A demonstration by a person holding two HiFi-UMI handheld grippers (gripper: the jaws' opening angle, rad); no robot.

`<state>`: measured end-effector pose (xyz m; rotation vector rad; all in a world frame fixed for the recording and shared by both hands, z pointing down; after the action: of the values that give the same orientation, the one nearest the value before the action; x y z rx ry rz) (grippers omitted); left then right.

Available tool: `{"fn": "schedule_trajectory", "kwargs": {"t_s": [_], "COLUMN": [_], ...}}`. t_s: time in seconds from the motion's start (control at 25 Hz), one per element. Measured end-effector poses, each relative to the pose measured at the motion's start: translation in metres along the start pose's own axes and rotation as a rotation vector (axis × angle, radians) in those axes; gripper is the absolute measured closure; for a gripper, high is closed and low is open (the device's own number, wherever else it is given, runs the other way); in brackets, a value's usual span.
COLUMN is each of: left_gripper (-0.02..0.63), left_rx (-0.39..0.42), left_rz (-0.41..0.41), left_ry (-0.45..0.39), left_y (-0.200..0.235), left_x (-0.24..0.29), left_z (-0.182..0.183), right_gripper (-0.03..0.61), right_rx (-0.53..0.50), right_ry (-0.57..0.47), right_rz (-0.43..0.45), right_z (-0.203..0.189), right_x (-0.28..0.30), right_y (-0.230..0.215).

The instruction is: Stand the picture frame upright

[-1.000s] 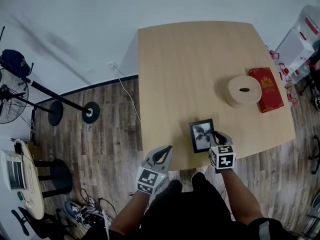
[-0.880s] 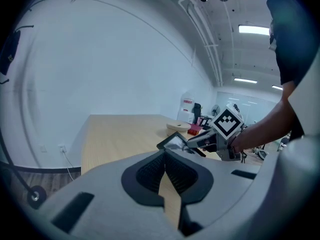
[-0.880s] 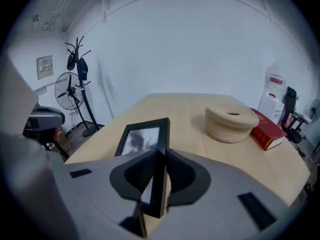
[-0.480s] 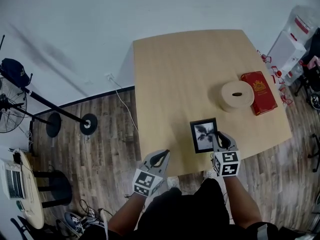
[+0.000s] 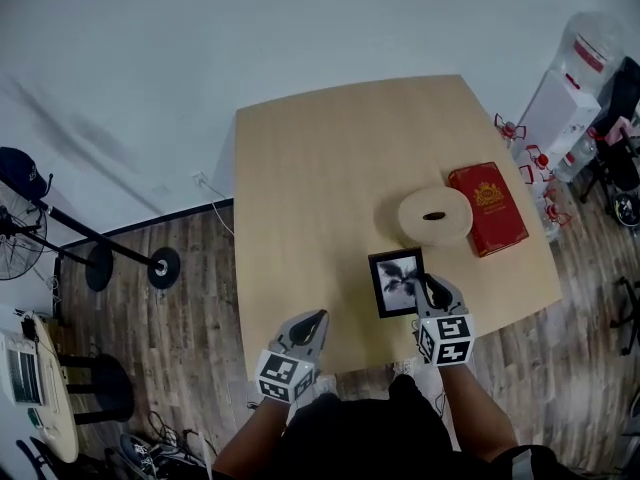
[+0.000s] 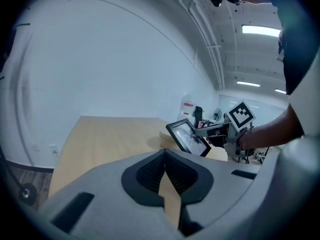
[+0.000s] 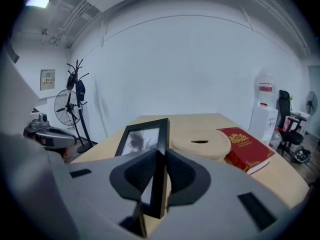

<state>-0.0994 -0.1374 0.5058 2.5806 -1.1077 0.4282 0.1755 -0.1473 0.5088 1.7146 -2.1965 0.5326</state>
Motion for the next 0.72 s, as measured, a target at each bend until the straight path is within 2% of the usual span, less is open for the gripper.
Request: {"fn": "schedule_trajectory", "kwargs": {"t_s": [0.28, 0.72], "left_gripper": [0.614, 0.614], "left_rx": [-0.016, -0.022], "left_rz": [0.018, 0.088], "left_ry": [0.003, 0.026], "left_y": [-0.053, -0.104], "left_x": [0.049, 0.08], "left_z": [0.012, 0.009], "right_gripper": [0.511, 0.511], "right_rx": [0.004, 0.036], "right_ry": [0.003, 0.01], "right_rz": [0.044, 0.101], "right_z": [0.003, -0.014], "right_x": [0.001, 0.005], "right_y": [-0.065, -0.131]}}
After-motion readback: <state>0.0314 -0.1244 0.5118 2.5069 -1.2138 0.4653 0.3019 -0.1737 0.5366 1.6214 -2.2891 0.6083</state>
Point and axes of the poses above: the fingertips, and each gripper's own axes: x forward along the fingers, y to its left, z out of its top, the point moved 7 cm from there along -x, backward along the fingers, and after that the axes turned 4 degrees about z, right-handed, at the moved point
